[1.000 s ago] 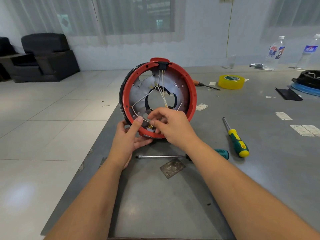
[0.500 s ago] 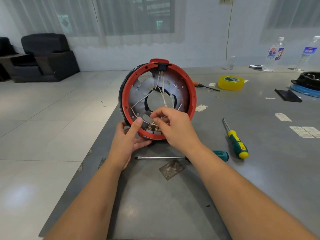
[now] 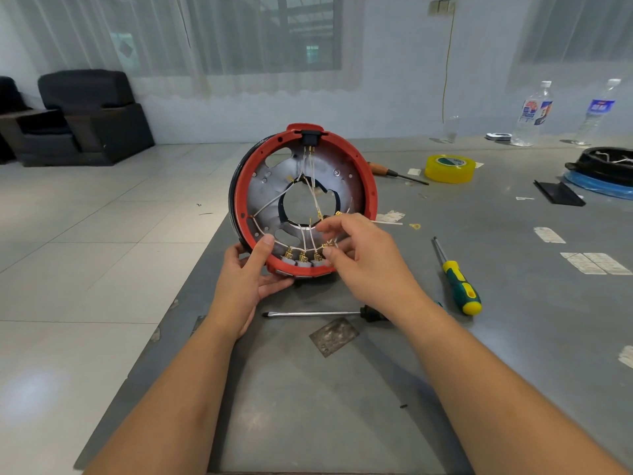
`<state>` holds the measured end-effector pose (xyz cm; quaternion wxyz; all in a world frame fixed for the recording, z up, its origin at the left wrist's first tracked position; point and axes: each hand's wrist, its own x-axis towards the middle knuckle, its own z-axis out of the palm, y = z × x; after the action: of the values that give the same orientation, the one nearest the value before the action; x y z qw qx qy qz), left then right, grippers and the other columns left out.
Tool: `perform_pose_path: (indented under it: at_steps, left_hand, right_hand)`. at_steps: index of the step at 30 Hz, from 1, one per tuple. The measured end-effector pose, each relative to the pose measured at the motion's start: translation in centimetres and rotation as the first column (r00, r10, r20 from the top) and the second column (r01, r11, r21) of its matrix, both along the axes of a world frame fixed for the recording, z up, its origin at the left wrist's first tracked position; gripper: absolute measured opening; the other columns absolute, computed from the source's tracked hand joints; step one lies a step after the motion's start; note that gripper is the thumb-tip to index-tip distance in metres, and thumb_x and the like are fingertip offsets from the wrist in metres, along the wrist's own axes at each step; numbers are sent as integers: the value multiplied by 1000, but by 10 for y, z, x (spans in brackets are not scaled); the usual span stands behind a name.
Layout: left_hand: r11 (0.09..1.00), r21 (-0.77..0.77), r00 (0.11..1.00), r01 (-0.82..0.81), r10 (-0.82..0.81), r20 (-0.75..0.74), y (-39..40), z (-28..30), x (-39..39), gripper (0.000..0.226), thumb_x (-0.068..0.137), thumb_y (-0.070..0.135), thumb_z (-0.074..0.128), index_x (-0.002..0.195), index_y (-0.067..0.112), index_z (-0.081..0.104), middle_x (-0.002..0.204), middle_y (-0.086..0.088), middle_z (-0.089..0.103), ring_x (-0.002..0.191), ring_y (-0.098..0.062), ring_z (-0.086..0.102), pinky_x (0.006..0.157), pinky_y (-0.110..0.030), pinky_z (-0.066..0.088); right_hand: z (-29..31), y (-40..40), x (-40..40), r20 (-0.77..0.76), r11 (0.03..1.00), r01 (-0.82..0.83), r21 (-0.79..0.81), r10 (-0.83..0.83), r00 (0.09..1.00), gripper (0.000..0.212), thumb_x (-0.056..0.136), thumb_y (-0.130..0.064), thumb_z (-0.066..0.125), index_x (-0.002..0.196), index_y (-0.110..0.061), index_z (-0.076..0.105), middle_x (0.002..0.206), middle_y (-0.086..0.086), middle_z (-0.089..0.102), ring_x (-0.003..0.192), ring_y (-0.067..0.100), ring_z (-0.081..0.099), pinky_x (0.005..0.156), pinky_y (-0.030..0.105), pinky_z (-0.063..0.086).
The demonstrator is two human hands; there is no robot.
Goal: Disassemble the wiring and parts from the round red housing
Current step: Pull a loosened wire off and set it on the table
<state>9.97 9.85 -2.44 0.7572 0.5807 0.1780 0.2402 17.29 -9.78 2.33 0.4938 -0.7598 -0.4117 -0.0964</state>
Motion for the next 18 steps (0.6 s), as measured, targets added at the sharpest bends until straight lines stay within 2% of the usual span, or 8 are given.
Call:
perform_pose_path:
  at_steps: [4, 6, 10, 12, 15, 18]
  left_hand:
    - [1000, -26, 1000, -8, 7, -9, 0, 1, -1, 96, 66, 64, 88, 140, 20, 48, 132, -17, 68, 100, -39, 78, 80, -48, 66]
    - [1000, -26, 1000, -8, 8, -12, -1, 2, -2, 102, 63, 67, 91, 141, 19, 47, 134, -17, 67, 100, -38, 78, 80, -49, 66]
    - [1000, -22, 1000, -10, 10, -8, -2, 3, -3, 98, 63, 65, 86, 140, 19, 46, 134, -16, 67, 99, -38, 78, 79, -49, 66]
    - [1000, -26, 1000, -11, 11, -6, -3, 4, -3, 96, 64, 64, 85, 140, 19, 47, 133, -16, 68, 99, -38, 79, 78, -47, 67]
    - [999, -38, 1000, -12, 12, -2, -3, 4, -3, 94, 64, 63, 84, 138, 19, 47, 131, -16, 69, 98, -38, 79, 75, -45, 67]
    - [999, -45, 1000, -17, 17, 3, -4, 4, -3, 89, 66, 62, 84, 136, 20, 48, 129, -15, 70, 98, -38, 79, 75, -45, 67]
  right_hand:
    - [8, -15, 4, -13, 995, -56, -77, 55, 998, 51, 94, -5, 67, 134, -34, 55, 138, -16, 42, 82, 6, 69, 78, 11, 49]
    - [13, -21, 7, 0, 987, -61, -146, 62, 998, 58, 94, -6, 68, 142, -34, 50, 145, -14, 40, 83, 2, 70, 80, 10, 50]
    - [20, -35, 16, -47, 979, -40, -201, 31, 998, 62, 92, -6, 67, 143, -36, 48, 126, -8, 61, 84, -3, 70, 77, 14, 54]
    - [24, -43, 21, -64, 979, -26, -203, 13, 998, 60, 92, -2, 64, 141, -34, 50, 130, -8, 60, 84, 0, 71, 79, 20, 56]
    - [29, -55, 32, -99, 979, -18, -203, -3, 995, 57, 90, 3, 57, 135, -31, 55, 135, -9, 56, 81, 6, 73, 73, 22, 56]
    - [29, -66, 50, -157, 966, 56, -254, -98, 983, 48, 88, 1, 57, 123, -30, 63, 122, -10, 61, 76, 6, 70, 62, 23, 56]
